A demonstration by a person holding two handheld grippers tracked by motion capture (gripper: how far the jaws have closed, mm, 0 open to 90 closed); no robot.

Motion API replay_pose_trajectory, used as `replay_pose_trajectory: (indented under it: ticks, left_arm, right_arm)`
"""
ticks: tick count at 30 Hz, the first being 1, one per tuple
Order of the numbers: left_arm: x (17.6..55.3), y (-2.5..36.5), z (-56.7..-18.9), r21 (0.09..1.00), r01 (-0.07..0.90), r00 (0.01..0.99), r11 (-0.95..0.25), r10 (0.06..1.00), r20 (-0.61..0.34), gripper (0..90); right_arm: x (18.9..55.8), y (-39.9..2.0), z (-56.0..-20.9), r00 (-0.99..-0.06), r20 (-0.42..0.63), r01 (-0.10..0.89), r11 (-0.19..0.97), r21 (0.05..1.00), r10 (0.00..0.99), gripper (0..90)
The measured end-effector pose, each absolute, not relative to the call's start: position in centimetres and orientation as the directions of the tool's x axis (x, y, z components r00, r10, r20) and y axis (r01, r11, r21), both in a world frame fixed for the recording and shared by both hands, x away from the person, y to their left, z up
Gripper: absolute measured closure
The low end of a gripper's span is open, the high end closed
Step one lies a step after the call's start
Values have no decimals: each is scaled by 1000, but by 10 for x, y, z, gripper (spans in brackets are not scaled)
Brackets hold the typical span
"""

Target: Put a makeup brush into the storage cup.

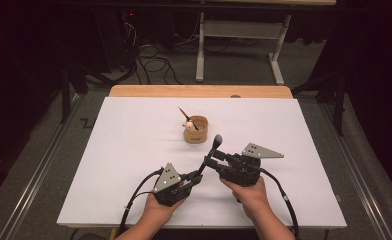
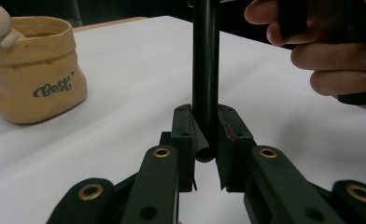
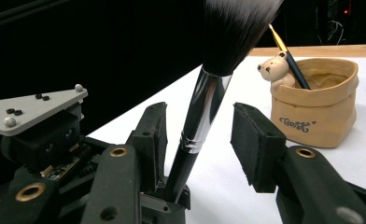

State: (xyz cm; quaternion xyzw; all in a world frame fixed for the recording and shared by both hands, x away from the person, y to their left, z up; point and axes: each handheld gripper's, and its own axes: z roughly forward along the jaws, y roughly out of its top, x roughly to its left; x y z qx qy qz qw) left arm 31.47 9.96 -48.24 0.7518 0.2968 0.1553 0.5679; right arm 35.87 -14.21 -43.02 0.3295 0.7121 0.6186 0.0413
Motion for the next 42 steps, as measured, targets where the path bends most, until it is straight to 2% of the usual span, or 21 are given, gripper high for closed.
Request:
replay_pose_trajectory:
  ticks: [42]
  left_arm:
    - [313, 95, -485, 943, 270, 787, -195, 608, -100, 789]
  right_arm:
    - [363, -146, -434, -768, 436, 480, -30, 877, 469, 746]
